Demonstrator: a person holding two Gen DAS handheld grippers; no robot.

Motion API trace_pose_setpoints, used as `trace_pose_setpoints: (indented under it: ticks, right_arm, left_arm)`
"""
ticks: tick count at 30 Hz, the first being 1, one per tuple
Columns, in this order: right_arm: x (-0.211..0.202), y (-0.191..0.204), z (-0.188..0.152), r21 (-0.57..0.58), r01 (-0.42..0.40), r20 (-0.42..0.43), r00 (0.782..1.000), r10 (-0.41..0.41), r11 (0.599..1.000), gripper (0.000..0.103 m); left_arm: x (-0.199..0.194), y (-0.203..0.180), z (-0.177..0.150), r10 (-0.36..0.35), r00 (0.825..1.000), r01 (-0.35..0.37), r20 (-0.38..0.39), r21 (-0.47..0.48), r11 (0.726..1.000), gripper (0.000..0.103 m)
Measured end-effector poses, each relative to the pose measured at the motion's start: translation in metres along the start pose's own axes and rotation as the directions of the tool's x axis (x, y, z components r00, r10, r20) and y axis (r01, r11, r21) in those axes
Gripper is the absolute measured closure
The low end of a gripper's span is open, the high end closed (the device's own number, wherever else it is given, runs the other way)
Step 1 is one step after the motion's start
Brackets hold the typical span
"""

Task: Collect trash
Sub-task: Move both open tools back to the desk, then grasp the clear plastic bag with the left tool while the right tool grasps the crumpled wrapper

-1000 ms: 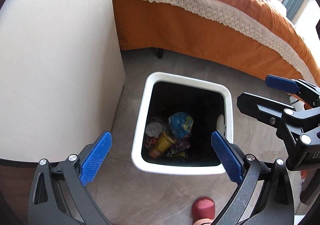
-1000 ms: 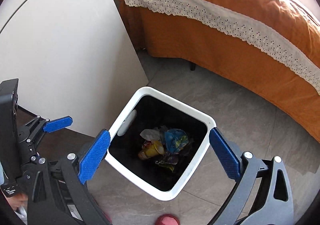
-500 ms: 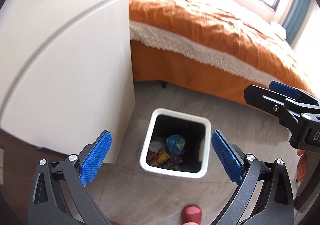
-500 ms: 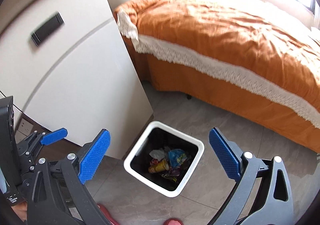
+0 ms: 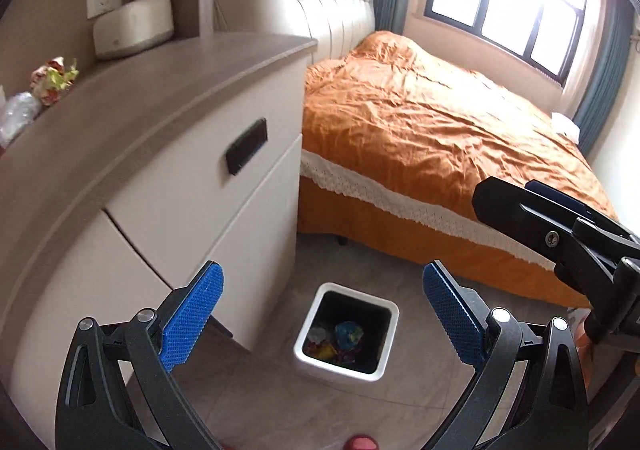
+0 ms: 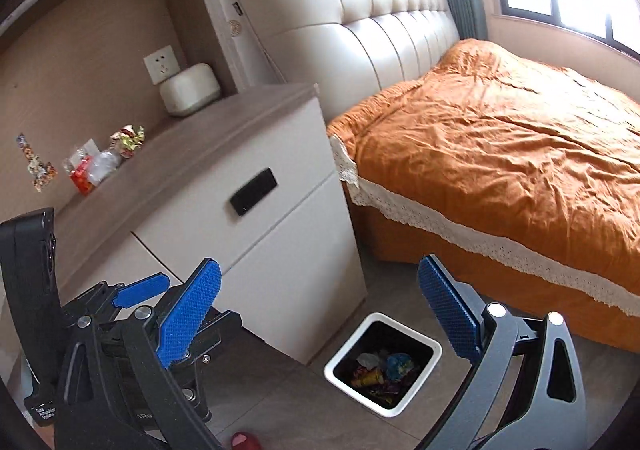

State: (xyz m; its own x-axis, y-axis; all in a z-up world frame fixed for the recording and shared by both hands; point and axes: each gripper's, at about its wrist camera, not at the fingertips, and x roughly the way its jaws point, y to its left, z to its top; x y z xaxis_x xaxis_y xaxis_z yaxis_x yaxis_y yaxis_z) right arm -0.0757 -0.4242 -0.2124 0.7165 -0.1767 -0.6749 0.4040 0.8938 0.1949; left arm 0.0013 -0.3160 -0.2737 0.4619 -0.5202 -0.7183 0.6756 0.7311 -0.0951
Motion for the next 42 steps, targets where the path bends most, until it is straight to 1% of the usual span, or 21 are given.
trace_pose_setpoints:
  ticks: [2, 4, 7, 12, 13, 16, 21, 25, 28, 30, 35, 40, 42]
  right_arm:
    - [-0.007, 0.014, 0.015, -0.038, -0.041, 0.019, 0.999, 0.042, 0.998, 0.005]
    - [-0.012, 0.033, 0.031, -0.094, -0.086, 0.037, 0.995, 0.090, 0.992, 0.005]
    - [-0.011, 0.064, 0.053, -0.166, -0.136, 0.054, 0.988, 0.147, 0.977, 0.005]
    - [0.003, 0.122, 0.087, -0.248, -0.209, 0.081, 0.969, 0.235, 0.946, 0.005]
    - [0.007, 0.133, 0.092, -0.256, -0.218, 0.084, 0.966, 0.246, 0.942, 0.005]
    - [0.026, 0.164, 0.111, -0.273, -0.254, 0.070, 0.957, 0.283, 0.928, 0.004]
    - [0.061, 0.214, 0.142, -0.319, -0.286, 0.056, 0.946, 0.319, 0.904, 0.005]
    - [0.086, 0.239, 0.158, -0.341, -0.305, 0.034, 0.941, 0.336, 0.889, 0.004]
    - [0.105, 0.257, 0.164, -0.363, -0.315, 0.009, 0.940, 0.342, 0.877, 0.005]
    - [0.117, 0.267, 0.166, -0.376, -0.320, -0.005, 0.939, 0.344, 0.870, 0.005]
    - [0.151, 0.292, 0.172, -0.402, -0.352, -0.059, 0.931, 0.360, 0.845, 0.005]
    - [0.189, 0.319, 0.175, -0.429, -0.360, -0.107, 0.931, 0.349, 0.829, 0.005]
    - [0.204, 0.327, 0.176, -0.437, -0.355, -0.128, 0.934, 0.334, 0.826, 0.005]
  left_arm:
    - [-0.022, 0.008, 0.010, 0.042, 0.999, -0.041, 0.034, -0.029, 0.999, 0.005]
    - [-0.043, 0.017, 0.019, 0.085, 0.993, -0.081, 0.076, -0.050, 0.995, 0.005]
    - [-0.069, 0.041, 0.037, 0.155, 0.980, -0.147, 0.125, -0.071, 0.987, 0.005]
    - [-0.098, 0.094, 0.067, 0.227, 0.955, -0.213, 0.191, -0.088, 0.973, 0.005]
    - [-0.101, 0.106, 0.073, 0.246, 0.949, -0.233, 0.196, -0.087, 0.969, 0.005]
    - [-0.106, 0.138, 0.088, 0.278, 0.937, -0.261, 0.211, -0.104, 0.960, 0.005]
    - [-0.107, 0.192, 0.109, 0.310, 0.926, -0.284, 0.213, -0.145, 0.948, 0.005]
    - [-0.099, 0.231, 0.121, 0.347, 0.915, -0.319, 0.207, -0.154, 0.935, 0.005]
    - [-0.092, 0.254, 0.127, 0.353, 0.914, -0.329, 0.199, -0.144, 0.933, 0.005]
    - [-0.086, 0.266, 0.130, 0.336, 0.923, -0.316, 0.190, -0.128, 0.940, 0.005]
    - [-0.067, 0.287, 0.137, 0.338, 0.926, -0.328, 0.168, -0.083, 0.941, 0.005]
    - [-0.044, 0.310, 0.144, 0.307, 0.944, -0.301, 0.118, -0.065, 0.951, 0.005]
    - [-0.033, 0.317, 0.146, 0.292, 0.951, -0.289, 0.097, -0.043, 0.956, 0.005]
